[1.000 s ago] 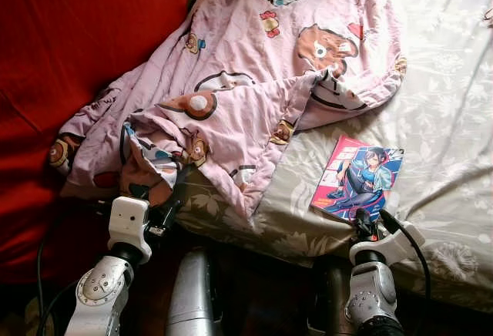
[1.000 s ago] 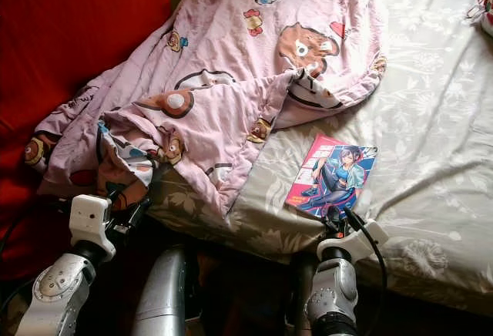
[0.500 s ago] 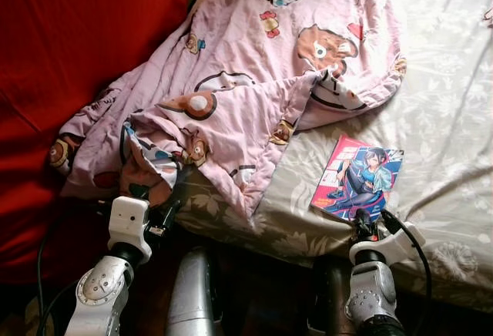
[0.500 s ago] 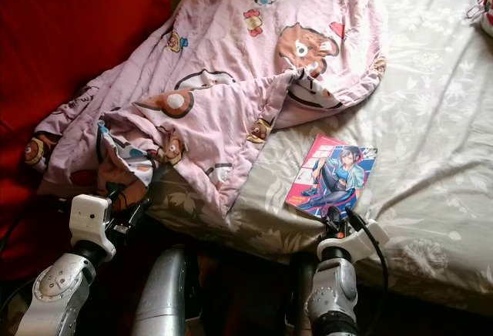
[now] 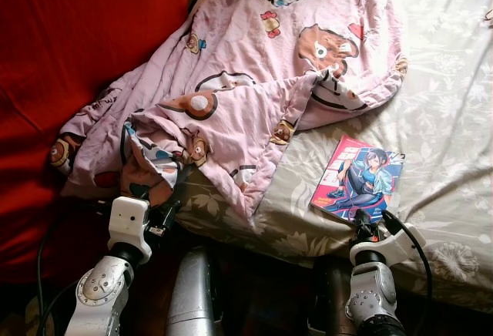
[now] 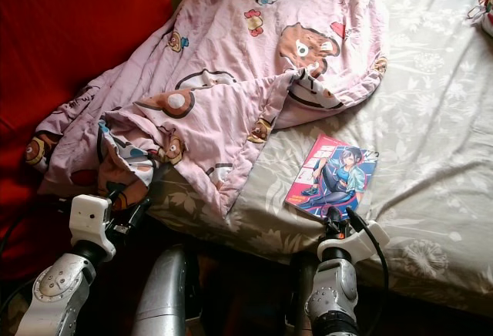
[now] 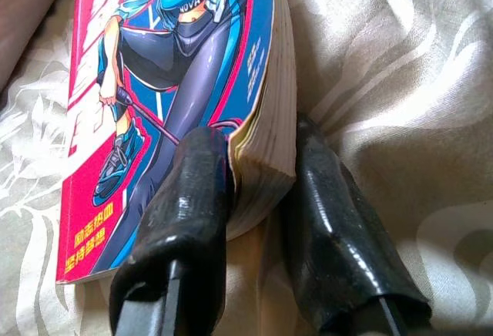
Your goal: Clean up the room
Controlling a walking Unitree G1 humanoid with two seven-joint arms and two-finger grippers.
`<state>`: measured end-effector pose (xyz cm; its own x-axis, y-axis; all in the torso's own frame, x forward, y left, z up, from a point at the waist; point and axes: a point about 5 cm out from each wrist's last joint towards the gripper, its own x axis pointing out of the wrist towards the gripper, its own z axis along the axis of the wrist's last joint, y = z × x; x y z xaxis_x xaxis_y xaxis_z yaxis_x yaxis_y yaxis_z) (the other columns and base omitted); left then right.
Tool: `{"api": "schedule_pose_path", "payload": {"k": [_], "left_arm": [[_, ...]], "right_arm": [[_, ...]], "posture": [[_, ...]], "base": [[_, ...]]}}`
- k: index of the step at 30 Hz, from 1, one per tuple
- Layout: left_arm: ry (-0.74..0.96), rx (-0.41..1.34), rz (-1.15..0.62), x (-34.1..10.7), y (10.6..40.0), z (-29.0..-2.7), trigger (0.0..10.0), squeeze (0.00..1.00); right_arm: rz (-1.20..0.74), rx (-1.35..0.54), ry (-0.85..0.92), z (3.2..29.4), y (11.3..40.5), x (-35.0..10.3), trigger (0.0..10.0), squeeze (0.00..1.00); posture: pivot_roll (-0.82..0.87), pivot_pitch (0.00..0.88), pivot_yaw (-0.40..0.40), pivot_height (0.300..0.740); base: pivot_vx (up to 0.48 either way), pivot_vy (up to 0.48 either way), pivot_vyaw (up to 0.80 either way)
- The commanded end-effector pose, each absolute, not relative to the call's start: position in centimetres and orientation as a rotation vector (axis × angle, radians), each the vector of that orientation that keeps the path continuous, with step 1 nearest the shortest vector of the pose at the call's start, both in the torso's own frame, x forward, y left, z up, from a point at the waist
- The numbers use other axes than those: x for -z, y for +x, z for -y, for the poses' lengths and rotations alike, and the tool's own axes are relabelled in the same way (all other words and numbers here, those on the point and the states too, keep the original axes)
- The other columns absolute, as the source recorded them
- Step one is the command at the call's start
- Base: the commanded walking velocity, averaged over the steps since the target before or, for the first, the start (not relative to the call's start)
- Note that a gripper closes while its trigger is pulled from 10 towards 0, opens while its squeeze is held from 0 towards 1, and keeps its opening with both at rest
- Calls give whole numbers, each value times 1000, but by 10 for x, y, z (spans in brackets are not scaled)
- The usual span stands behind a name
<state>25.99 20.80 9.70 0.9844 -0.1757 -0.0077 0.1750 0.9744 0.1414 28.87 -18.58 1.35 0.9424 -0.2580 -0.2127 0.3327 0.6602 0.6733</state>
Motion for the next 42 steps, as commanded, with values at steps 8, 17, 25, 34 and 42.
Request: {"api": "schedule_pose_path", "payload": {"k": [8, 17, 25, 34, 42], "left_arm": [[148, 177, -27, -89, 256, -209, 10000, 0], [149, 177, -27, -89, 256, -209, 10000, 0], [148, 178, -28, -89, 256, -209, 10000, 0], [157, 178, -30, -89, 256, -210, 10000, 0], [155, 161, -39, -83, 257, -210, 10000, 0]], "right_arm": [[-57, 341, 748, 188, 290, -20, 10000, 0], [-22, 337, 735, 191, 293, -26, 10000, 0], [-14, 310, 717, 191, 295, -29, 0, 0], [7, 215, 706, 179, 302, -37, 0, 0], [62, 118, 552, 171, 305, -54, 0, 0]], "posture": [[230, 250, 55, 574], [231, 251, 56, 574], [233, 251, 56, 574], [229, 247, 54, 574], [199, 229, 35, 574]], "base": [[0, 0, 0], [0, 0, 0], [0, 0, 0], [0, 0, 0], [0, 0, 0]]}}
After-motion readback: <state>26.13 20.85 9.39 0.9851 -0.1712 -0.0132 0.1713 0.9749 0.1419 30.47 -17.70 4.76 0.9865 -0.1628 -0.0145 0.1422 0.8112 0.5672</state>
